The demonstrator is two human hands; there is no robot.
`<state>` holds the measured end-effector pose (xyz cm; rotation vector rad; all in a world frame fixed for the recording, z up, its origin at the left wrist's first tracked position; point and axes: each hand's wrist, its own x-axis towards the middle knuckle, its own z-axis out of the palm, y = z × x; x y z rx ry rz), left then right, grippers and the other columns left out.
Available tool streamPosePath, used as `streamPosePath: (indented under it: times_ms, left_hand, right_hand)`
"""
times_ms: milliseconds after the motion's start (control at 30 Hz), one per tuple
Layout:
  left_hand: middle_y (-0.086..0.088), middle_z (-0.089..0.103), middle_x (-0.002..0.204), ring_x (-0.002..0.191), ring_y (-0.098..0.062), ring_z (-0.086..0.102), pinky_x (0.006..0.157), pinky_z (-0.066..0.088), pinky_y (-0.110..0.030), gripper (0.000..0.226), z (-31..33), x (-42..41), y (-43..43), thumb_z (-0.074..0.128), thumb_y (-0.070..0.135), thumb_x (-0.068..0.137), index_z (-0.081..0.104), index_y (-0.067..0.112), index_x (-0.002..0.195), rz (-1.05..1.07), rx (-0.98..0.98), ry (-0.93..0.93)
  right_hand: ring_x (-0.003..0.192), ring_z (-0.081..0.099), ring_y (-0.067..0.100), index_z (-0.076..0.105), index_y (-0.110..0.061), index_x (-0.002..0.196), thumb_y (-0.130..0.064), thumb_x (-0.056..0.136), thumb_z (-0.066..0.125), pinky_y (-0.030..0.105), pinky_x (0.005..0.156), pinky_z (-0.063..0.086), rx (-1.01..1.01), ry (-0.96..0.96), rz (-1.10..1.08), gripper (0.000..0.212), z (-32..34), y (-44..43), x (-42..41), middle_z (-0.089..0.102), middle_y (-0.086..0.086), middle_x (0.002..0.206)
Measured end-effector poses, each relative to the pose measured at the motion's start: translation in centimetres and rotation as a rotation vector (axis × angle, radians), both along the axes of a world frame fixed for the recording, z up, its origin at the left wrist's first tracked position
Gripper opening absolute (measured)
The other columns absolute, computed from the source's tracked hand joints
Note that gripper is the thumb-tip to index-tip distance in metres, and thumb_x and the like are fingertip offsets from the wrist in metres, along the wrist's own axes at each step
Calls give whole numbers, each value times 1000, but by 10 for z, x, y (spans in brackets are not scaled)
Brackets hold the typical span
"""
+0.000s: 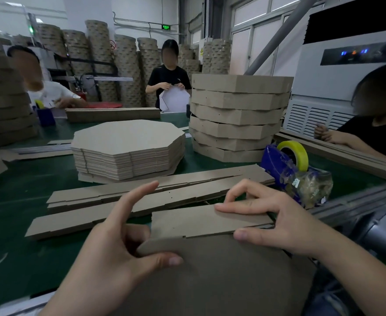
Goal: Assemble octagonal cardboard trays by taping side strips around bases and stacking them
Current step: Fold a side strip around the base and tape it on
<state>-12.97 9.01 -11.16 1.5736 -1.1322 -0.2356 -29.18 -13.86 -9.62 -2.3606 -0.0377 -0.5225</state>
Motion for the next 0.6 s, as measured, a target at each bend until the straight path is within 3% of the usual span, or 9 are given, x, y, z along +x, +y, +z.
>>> streamPosePath:
  times_ms: [67, 167, 267, 367, 433, 533, 600]
  left_hand:
    - [1, 65, 53, 47, -2, 58, 48, 45, -10, 98, -1, 1, 0, 87, 32, 40, 42, 65, 121, 0, 13, 14]
    - [-7, 71, 64, 57, -20, 66, 53, 52, -25, 99, -1, 1, 1, 88, 43, 41, 38, 66, 124, 6, 50, 1]
    - [-9, 65, 59, 47, -15, 51, 47, 42, -22, 87, -2, 1, 1, 82, 62, 51, 40, 62, 126, 54, 32, -115]
    - [7, 54, 64, 50, -1, 40, 48, 34, -11, 61, -3, 2, 2, 62, 71, 67, 52, 53, 125, 71, 60, -374]
    - [14, 44, 77, 65, -3, 48, 57, 36, -6, 53, -2, 1, 3, 49, 77, 74, 57, 55, 122, 101, 126, -445]
    - [20, 34, 93, 84, -6, 50, 63, 51, -24, 46, 4, 0, 2, 36, 79, 80, 54, 62, 119, 176, 215, -596]
    - [18, 40, 112, 103, -8, 51, 74, 54, -33, 39, 11, -2, 0, 38, 70, 87, 58, 58, 118, 118, 229, -699]
  right_hand:
    - [112, 54, 10, 68, -33, 120, -43, 78, 71, 13, 93, 38, -18, -4, 3, 44, -2, 0, 2, 55, -18, 111]
    - [111, 54, 11, 67, -31, 122, -42, 79, 70, 15, 92, 38, -45, 7, 14, 44, -4, -1, 6, 54, -17, 111]
    - [108, 53, 7, 65, -30, 124, -46, 78, 70, 15, 91, 37, -71, 29, 41, 48, -6, -2, 8, 53, -19, 111]
    - [108, 52, 4, 64, -30, 127, -52, 75, 71, 14, 92, 36, -78, 44, 61, 56, -10, -4, 8, 52, -19, 113]
    - [108, 52, 4, 64, -31, 127, -48, 77, 71, 15, 92, 36, -91, 34, 50, 53, -12, -4, 8, 52, -19, 114]
    - [109, 52, 5, 64, -30, 127, -45, 79, 71, 15, 92, 37, -95, 29, 42, 51, -13, -4, 8, 53, -18, 114]
    - [110, 53, 7, 64, -28, 127, -43, 79, 71, 16, 92, 37, -92, 23, 43, 51, -14, -4, 8, 53, -16, 115]
